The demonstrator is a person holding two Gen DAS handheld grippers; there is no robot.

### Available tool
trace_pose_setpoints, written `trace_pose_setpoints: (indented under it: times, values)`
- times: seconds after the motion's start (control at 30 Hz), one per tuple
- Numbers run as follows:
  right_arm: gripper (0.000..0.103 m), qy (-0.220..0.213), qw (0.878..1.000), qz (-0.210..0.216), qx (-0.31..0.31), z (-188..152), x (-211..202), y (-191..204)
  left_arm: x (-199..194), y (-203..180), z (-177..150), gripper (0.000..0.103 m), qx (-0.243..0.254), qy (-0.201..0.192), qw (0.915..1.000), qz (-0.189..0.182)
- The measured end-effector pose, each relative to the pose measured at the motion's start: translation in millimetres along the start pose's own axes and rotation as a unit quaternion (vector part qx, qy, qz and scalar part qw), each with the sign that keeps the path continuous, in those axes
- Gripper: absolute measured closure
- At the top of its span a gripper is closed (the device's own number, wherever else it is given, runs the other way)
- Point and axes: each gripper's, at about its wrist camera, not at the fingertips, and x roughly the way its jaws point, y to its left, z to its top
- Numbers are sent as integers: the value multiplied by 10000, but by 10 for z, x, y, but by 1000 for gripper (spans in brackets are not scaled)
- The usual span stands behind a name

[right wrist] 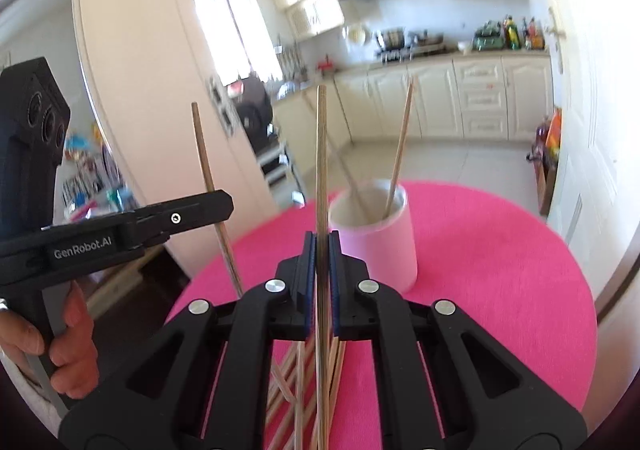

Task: Organize utensils
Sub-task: 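Carry the chopstick with the right tool and insert it into the pink cup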

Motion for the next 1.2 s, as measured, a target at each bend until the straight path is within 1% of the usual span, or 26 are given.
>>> trace_pose_setpoints:
  times: [0.07,0.2,0.33,0.5,0.67,0.73,0.9,1.0,1.07,1.2]
  values:
    - [96,-340,9994,9,29,83,16,-50,-7,-54,98,97,65,-190,9998,-19]
    - [96,-840,9964,35,60,207,70,-141,-25,-126,271,97,202,-515,9984,-99]
    - [96,-1373,9905,25,90,364,163,-247,-63,-123,390,97,266,-806,9963,-126]
    - [96,-1888,9816,-160,237,521,285,-396,-117,-116,539,97,187,-1224,9921,-208]
    - [96,-2225,9743,-238,249,594,407,-425,-164,-143,610,97,217,-1725,9847,-137]
    - [96,-2358,9710,-285,266,602,447,-419,-144,-134,614,97,229,-1861,9821,-189]
    - [96,-2433,9691,-333,246,612,581,-425,15,-46,630,97,159,-1999,9794,-229]
    - [96,-2454,9683,-411,205,566,638,-437,148,15,646,97,131,-1877,9820,-128]
    - [96,-2450,9683,-454,196,538,667,-456,236,43,633,97,118,-1754,9843,-128]
    - [96,-2459,9678,-493,218,499,696,-467,413,83,561,97,115,-1505,9885,-30]
